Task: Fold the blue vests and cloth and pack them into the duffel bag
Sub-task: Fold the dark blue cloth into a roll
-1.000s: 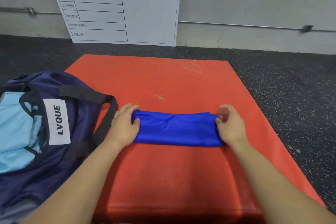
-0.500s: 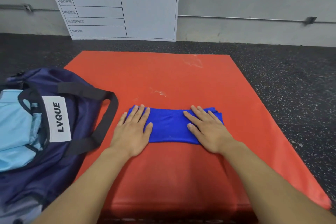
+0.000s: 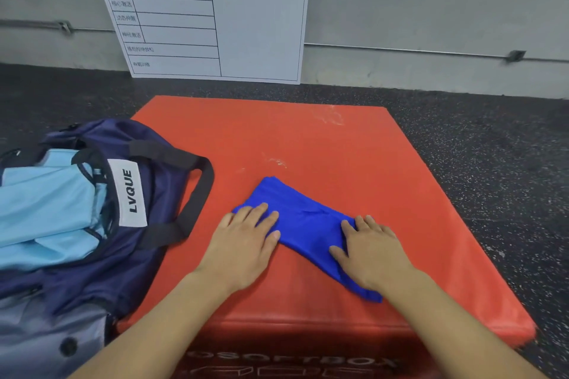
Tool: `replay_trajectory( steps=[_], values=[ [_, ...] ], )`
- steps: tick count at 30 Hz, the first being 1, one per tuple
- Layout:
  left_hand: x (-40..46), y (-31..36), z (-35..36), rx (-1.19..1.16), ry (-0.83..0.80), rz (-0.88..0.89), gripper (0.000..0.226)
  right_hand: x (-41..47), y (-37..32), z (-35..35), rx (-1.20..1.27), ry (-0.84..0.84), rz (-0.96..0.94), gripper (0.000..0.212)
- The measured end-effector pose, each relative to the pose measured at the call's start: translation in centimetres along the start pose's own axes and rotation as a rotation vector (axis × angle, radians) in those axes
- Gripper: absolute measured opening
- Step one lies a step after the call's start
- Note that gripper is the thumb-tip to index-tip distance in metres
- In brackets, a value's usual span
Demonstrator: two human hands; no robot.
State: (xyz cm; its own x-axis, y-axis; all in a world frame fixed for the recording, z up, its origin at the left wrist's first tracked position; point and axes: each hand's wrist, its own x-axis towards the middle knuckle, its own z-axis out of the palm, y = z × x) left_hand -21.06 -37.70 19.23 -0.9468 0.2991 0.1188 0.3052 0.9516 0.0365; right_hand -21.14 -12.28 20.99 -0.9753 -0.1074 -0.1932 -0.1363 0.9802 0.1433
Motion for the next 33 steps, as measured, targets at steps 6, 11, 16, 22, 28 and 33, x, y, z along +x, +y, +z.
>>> replay_trajectory(
  steps=[6,11,16,22,28,33],
  values=[
    [-0.7,-1.1,1.4,-0.129,-0.101,0.077,0.09,-0.6,0.5,-0.7,0.192,0.173,-0.526,0.063],
    [-0.7,-2.4,1.0,-0.147,-0.053,0.033,0.085,0.6,-1.3,2.1,0.205,0.129,-0.57,0.054],
    [-1.0,-2.4,-0.2,-0.158,-0.01,0.056,0.079,1.6,-4.8,2.9,0.27,0.187,-0.206,0.067],
    [-1.7,-1.8,0.0,-0.191,0.002,0.113,0.071,2.3,-7.7,-0.2,1.058,0.108,-0.064,0.067],
    [-4.0,0.0,0.8,-0.214,-0.102,0.282,0.067,-0.8,-2.8,2.6,0.383,0.271,-0.37,0.066],
    [-6.0,0.7,0.7,-0.167,-0.159,0.308,0.061,-3.9,-1.0,3.4,0.436,0.078,-0.47,0.072]
  ],
)
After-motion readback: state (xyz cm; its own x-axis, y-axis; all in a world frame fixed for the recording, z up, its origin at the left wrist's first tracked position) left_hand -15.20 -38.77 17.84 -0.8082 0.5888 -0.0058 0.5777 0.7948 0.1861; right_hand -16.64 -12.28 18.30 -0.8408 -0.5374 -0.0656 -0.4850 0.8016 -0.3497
